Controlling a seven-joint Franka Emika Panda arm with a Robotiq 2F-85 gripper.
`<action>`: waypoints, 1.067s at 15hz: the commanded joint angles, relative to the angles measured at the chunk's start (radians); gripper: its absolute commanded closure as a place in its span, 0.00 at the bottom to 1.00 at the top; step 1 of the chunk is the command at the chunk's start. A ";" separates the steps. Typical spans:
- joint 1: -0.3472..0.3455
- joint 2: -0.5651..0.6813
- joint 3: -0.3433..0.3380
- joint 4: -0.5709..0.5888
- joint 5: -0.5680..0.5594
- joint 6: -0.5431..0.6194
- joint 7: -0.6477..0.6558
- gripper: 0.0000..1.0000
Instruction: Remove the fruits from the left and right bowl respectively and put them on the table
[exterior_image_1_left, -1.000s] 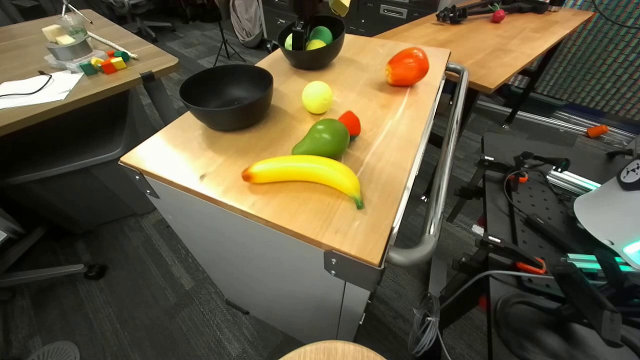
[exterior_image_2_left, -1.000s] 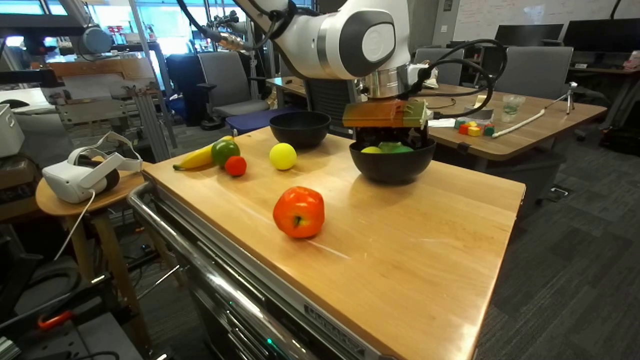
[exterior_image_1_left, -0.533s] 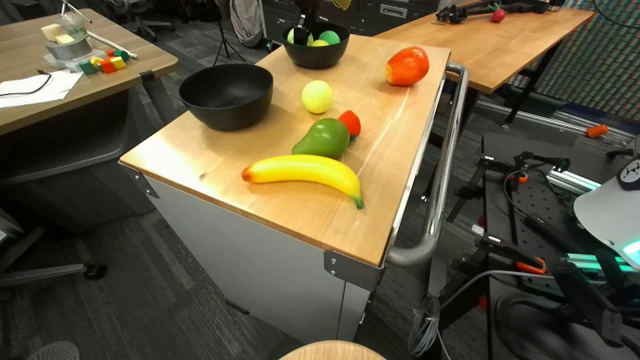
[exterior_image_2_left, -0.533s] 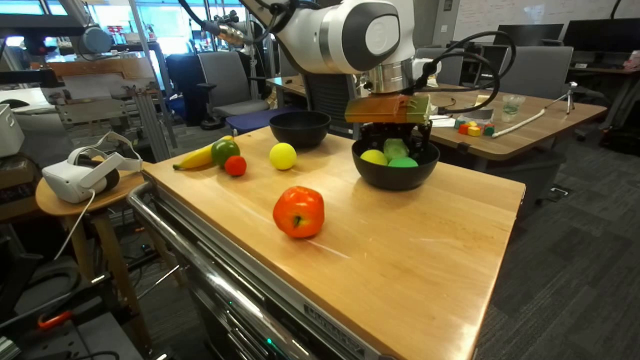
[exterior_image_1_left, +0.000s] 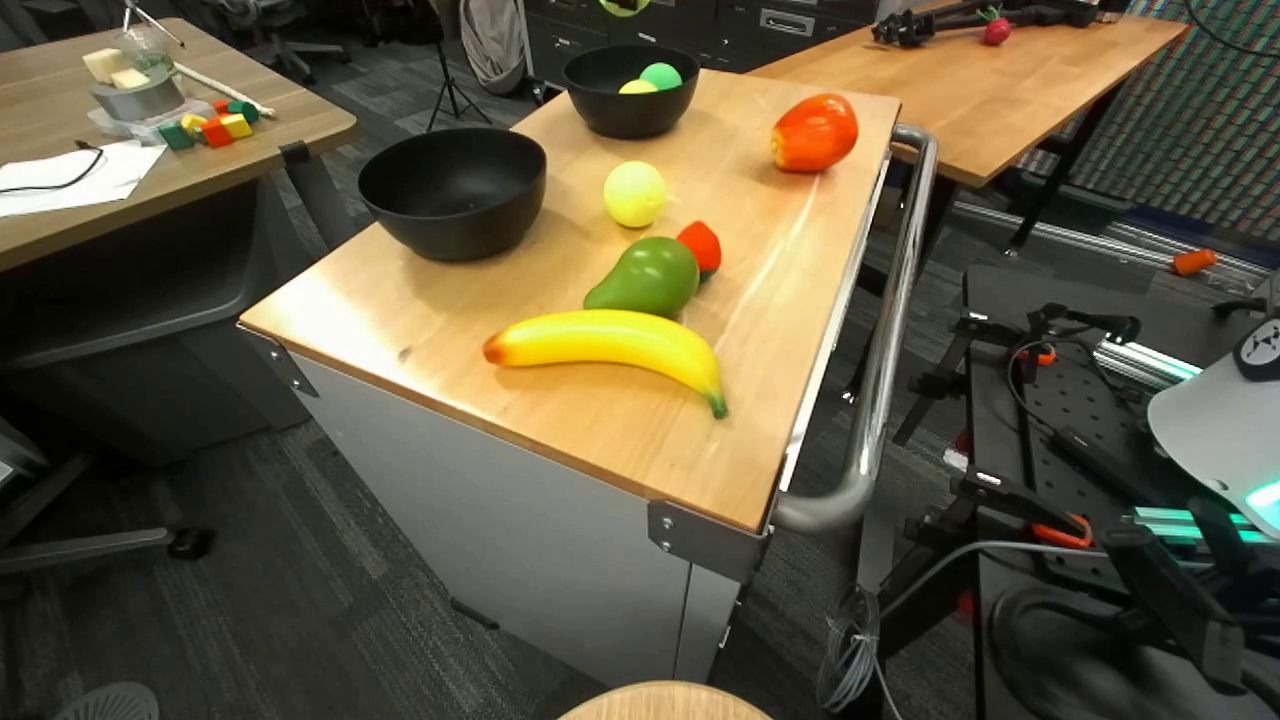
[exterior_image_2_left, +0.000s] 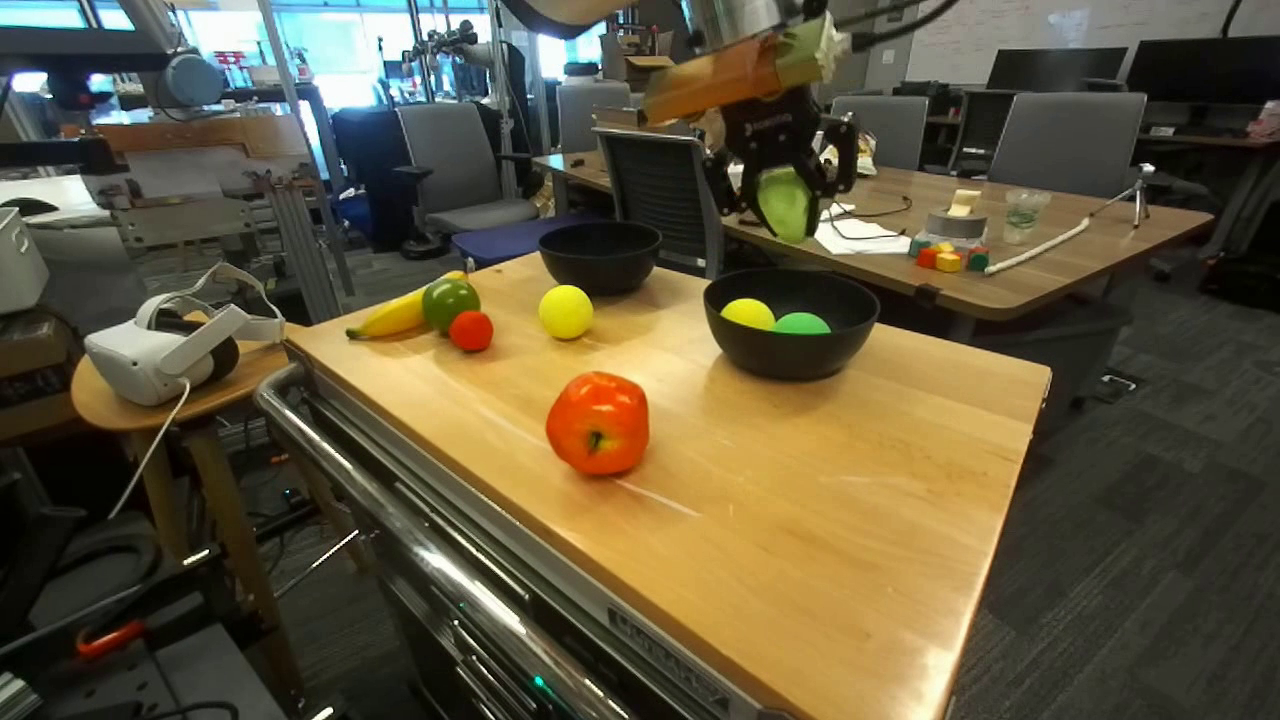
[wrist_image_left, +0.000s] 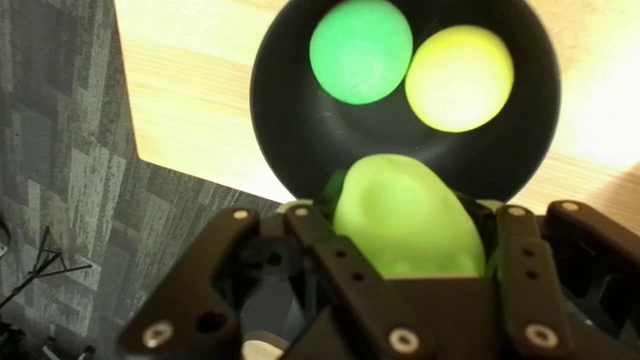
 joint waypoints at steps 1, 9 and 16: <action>0.070 -0.223 -0.017 -0.233 -0.118 -0.037 0.168 0.89; 0.141 -0.329 0.102 -0.604 -0.069 0.062 0.482 0.90; 0.163 -0.310 0.133 -0.708 -0.104 0.204 0.585 0.45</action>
